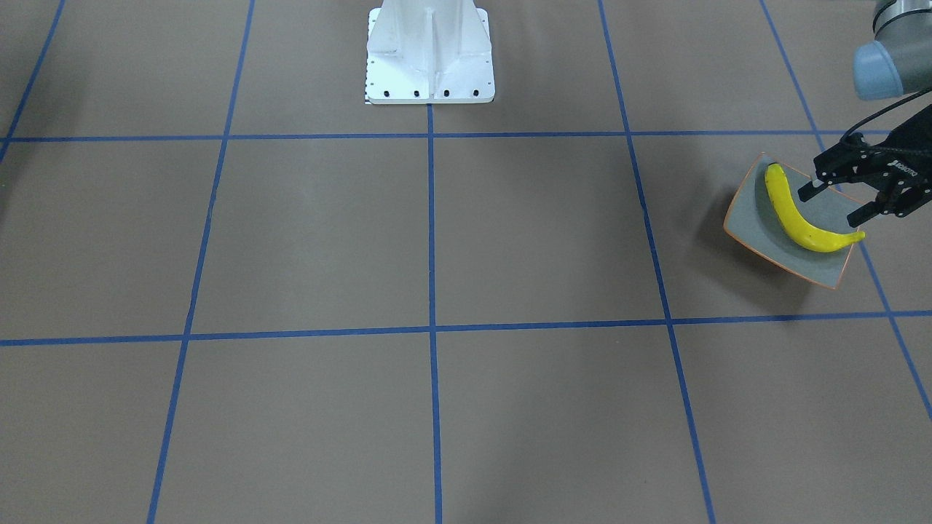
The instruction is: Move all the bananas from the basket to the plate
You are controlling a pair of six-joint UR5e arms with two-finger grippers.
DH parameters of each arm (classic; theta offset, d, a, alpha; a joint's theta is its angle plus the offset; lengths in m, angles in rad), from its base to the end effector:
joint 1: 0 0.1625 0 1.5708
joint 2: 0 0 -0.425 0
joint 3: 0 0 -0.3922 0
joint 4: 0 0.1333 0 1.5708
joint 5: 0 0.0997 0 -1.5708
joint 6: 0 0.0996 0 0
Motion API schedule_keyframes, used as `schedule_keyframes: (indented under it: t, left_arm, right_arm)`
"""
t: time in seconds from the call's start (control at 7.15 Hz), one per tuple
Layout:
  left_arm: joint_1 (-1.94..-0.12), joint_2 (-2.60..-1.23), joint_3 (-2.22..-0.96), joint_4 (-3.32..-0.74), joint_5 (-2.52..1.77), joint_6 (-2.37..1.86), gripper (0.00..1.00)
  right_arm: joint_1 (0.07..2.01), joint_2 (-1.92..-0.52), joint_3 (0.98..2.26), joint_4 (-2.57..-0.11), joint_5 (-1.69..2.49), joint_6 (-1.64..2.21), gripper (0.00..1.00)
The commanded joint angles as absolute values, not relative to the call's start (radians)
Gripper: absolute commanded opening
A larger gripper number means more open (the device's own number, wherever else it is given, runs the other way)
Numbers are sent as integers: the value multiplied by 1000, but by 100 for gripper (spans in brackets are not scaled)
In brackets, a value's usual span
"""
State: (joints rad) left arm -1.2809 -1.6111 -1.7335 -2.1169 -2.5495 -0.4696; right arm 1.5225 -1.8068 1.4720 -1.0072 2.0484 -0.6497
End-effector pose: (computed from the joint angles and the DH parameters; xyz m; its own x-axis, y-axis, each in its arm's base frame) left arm 0.0979 -0.5052 0.4809 0.4276 0.3076 -0.8500 -0.0178 0.9430 0.3323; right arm 0.0687 -0.3920 0.7681 0.6739 -0.7056 0.2193 0.5710 0.6857 0.4514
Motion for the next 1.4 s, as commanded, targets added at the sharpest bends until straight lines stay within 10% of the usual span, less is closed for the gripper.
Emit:
schedule_keyframes:
  t: [0.0, 0.42, 0.84, 1.26]
  left_arm:
    - [-1281, -1609, -1732, -2117, -2549, -469, 100]
    - [-1281, -1609, -1730, -2117, -2549, -469, 100]
    - [-1281, -1609, -1729, -2117, -2549, -469, 100]
    - [-1281, -1609, -1727, -2117, -2549, -469, 100]
  right_arm:
    - [1505, -1802, 1466, -1000, 2077, -644, 87]
    - [1490, -1802, 1466, -999, 2082, -644, 81]
    - [1485, -1802, 1470, -999, 2085, -649, 7]
    - [1485, -1801, 1489, -999, 2112, -650, 0]
